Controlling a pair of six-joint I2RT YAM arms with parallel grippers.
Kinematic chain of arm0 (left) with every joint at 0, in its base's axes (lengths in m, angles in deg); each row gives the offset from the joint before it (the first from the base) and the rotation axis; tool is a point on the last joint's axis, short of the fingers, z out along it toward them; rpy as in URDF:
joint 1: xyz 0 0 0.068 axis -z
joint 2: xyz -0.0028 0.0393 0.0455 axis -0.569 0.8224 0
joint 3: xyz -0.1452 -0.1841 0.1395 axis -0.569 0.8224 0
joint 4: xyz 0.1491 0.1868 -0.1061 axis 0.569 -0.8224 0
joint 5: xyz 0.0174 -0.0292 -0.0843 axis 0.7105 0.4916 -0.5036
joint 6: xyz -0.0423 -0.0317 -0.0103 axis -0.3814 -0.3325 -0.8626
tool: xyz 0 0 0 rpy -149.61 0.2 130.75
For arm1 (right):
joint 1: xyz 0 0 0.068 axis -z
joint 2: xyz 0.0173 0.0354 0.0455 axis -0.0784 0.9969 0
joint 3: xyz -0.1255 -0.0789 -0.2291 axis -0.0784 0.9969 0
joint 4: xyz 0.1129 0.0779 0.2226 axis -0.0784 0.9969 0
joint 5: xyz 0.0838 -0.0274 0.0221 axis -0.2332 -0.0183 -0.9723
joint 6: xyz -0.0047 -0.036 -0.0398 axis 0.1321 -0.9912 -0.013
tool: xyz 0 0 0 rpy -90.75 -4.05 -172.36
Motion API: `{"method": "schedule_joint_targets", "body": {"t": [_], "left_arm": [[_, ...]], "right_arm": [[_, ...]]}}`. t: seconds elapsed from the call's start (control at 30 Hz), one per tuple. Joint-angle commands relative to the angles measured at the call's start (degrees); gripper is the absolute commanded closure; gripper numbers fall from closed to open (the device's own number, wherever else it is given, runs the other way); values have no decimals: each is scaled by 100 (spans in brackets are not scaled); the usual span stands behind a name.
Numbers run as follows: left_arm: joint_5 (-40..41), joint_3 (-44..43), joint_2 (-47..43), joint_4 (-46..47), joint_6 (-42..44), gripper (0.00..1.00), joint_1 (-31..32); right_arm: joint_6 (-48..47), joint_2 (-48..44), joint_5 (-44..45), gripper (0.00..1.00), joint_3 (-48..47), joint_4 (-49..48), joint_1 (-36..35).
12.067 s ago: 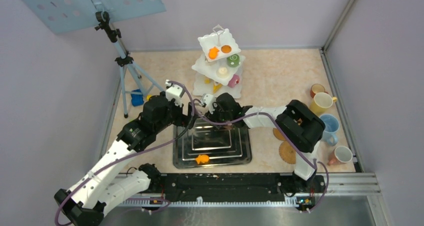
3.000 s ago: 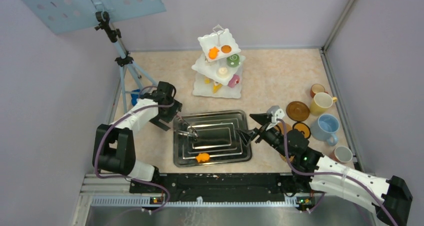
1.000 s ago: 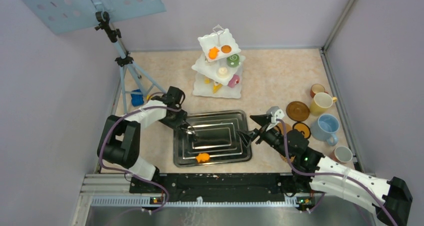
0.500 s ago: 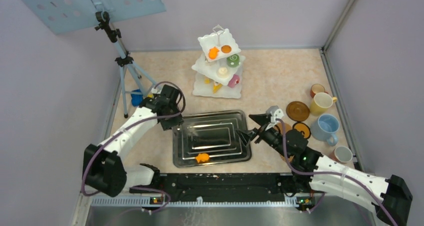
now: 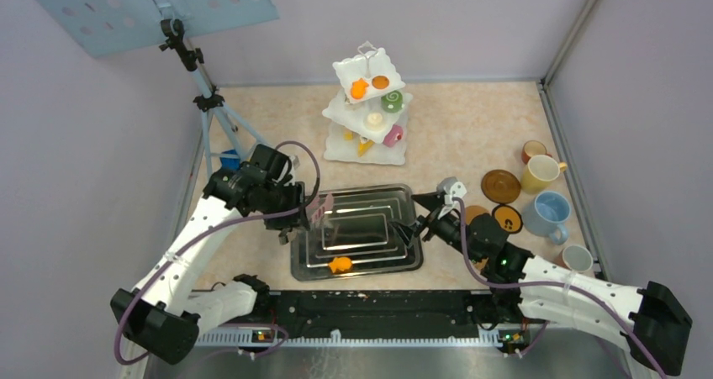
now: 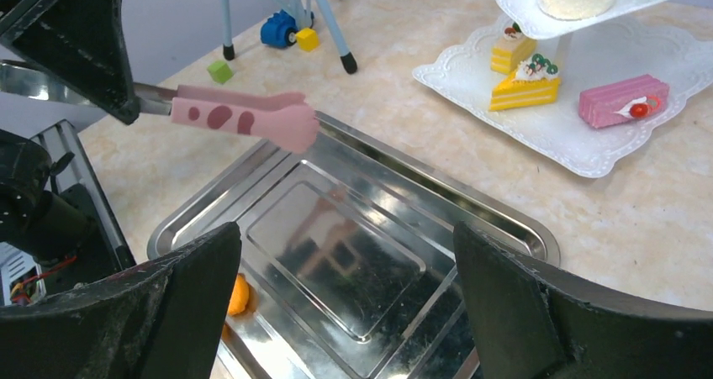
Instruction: Serve the afternoon tea
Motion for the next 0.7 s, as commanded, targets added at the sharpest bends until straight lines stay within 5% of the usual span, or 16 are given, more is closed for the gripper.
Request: {"method": "schedule_joint_targets", "body": {"t": [0.0, 0.23, 0.43, 0.67], "left_arm": [[-768, -463, -92, -1042, 201, 51, 42], [-1536, -190, -476, -1440, 75, 51, 292], [-1339, 94, -520, -1432, -432, 51, 1117], [-979, -61, -575, -1433, -478, 51, 1166]], "right_arm": [[34, 14, -98, 6, -167, -373, -37], [122, -28, -105, 6, -90, -482, -42], [145, -28, -149, 6, -92, -456, -38], [120, 656, -872, 6, -209, -649, -43]]}}
